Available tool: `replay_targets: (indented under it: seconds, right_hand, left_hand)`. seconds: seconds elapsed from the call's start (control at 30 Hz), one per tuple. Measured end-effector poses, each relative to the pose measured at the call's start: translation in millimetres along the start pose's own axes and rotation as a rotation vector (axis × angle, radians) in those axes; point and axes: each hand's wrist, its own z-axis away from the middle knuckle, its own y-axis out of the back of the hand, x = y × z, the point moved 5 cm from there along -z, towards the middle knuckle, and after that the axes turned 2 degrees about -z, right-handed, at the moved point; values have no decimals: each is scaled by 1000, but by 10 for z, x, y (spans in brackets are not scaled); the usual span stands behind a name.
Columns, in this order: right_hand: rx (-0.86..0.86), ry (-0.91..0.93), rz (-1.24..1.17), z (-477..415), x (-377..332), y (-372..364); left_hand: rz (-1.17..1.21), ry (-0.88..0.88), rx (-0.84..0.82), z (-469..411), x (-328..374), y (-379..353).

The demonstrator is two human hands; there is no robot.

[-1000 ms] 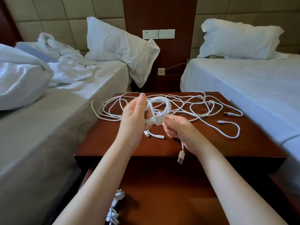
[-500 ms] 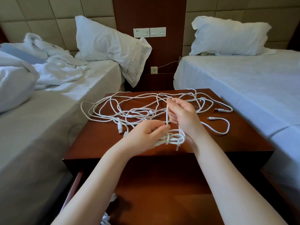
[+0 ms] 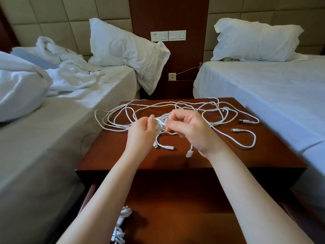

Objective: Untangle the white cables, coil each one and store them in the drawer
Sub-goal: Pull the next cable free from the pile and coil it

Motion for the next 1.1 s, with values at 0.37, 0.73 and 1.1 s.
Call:
replay_targets:
  seconds: [0.37,0.73,1.1]
  right_hand:
    - [-184,-188,-9,16,323,-186]
    - [84,-193,-60,36,458,185]
    - [266,-54,-50,24,351,348]
  left_hand:
    - [399,18,180,18,-19,172]
    - [706,-108,-426,205,357,-85]
    - [353,-148,-594,307,350,-197]
